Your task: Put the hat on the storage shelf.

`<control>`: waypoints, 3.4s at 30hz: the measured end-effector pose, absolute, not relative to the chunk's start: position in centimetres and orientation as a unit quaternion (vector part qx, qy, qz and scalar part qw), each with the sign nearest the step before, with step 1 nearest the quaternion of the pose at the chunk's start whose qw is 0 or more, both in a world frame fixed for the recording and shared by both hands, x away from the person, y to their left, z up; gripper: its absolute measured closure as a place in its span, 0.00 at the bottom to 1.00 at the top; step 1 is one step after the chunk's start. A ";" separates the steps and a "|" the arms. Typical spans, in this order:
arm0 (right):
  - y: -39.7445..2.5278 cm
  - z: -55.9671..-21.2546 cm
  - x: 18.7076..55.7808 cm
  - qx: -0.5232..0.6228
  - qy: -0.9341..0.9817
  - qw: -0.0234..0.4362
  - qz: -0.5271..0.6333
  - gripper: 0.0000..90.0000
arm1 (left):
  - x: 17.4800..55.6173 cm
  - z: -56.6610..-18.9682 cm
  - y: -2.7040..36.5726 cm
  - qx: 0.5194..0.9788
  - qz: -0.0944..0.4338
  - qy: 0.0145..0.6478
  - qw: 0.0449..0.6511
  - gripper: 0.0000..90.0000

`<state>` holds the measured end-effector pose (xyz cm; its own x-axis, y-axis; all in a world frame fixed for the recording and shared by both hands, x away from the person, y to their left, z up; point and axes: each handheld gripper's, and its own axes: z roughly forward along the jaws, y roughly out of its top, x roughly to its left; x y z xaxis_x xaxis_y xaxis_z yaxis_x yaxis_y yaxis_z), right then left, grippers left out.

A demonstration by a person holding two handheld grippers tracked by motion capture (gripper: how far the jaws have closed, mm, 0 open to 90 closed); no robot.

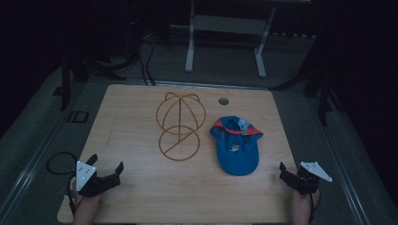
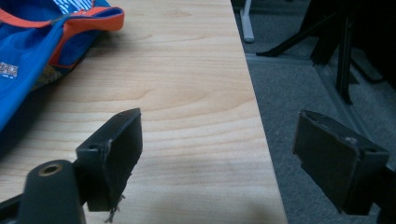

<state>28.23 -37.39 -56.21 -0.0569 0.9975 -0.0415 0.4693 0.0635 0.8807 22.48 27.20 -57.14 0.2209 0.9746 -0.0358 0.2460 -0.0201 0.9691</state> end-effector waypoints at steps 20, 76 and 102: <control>-35.6 -51.3 30.5 0.551 0.659 0.336 0.387 0.16 | 22.8 -57.3 26.5 0.630 0.369 0.504 0.462 0.01; -24.5 -50.7 47.2 0.480 0.778 0.214 0.345 0.25 | 23.0 -57.4 26.3 0.667 0.322 0.488 0.462 0.01; -23.4 -54.8 48.5 0.462 0.829 0.165 0.267 0.48 | 23.0 -57.4 26.5 0.663 0.321 0.493 0.463 0.01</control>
<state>48.45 -23.43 -54.83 -0.5188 0.8545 -0.0272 0.6778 0.4305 0.5961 23.04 26.53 -57.37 0.3069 0.9513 -0.0307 0.3571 -0.0852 0.9302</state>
